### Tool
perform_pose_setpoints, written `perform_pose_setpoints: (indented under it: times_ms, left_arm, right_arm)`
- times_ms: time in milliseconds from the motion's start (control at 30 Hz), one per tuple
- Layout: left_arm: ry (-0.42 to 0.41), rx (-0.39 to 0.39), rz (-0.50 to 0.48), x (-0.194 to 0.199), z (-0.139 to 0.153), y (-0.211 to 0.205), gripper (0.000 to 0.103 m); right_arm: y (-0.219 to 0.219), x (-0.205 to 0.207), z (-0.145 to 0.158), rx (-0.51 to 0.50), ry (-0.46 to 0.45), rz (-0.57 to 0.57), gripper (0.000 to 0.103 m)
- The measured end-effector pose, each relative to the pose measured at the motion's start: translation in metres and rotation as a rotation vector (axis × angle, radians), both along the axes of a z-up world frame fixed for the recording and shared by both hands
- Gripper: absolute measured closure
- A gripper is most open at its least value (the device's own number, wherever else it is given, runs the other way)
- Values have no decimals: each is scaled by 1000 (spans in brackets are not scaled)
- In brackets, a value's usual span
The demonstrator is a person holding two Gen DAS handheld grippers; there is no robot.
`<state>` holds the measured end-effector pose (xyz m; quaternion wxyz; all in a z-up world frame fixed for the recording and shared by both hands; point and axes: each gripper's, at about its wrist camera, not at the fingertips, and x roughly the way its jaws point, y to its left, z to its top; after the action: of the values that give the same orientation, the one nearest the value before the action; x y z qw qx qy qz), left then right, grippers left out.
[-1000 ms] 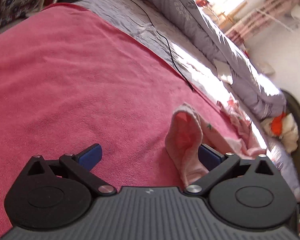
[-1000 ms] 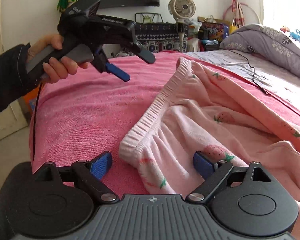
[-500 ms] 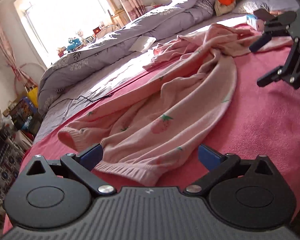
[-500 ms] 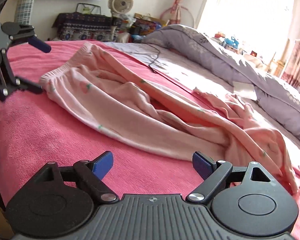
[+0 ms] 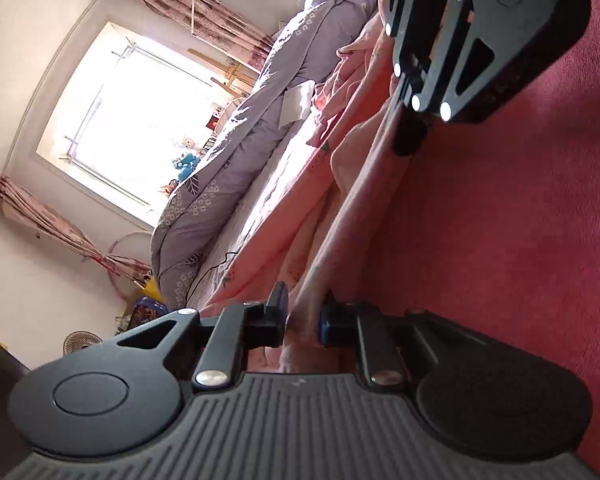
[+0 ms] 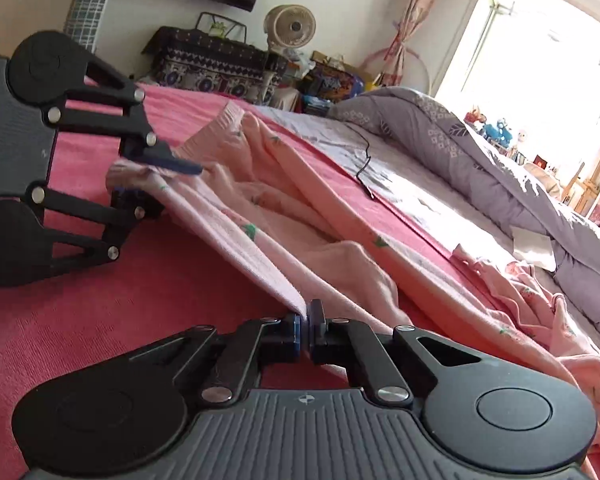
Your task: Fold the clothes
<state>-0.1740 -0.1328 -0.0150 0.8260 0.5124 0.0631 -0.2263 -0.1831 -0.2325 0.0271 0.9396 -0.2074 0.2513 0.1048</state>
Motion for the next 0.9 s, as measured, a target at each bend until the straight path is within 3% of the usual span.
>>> perform_pose_setpoints:
  times_ms: [200,367,500,633,733,800,900]
  left_arm:
    - [122,-145,7,-10,47,34,86]
    - [258,-185,-3,-26,75,69,81]
    - [316,-146,31,-26,65,87,73]
    - [405,-139,81,-30,41,100,71]
    - [418,-149,107,-33,35,110,68]
    - [437,-186,135,-34,40,121,59]
    - [462,-358,218,-30,67,155,45]
  right_arm:
    - [23,-46,40,7,-56,100,97]
    - [41,-87,57,75,-5,223,97]
    - [59,-99,43,74,83,289,96]
    - [69,-97,16,102,183,293,92]
    - [67,-100,9,129,218,314,80]
    - [62,-104,13,145,235,353,62]
    - [52,-116,27,146,229,436,46]
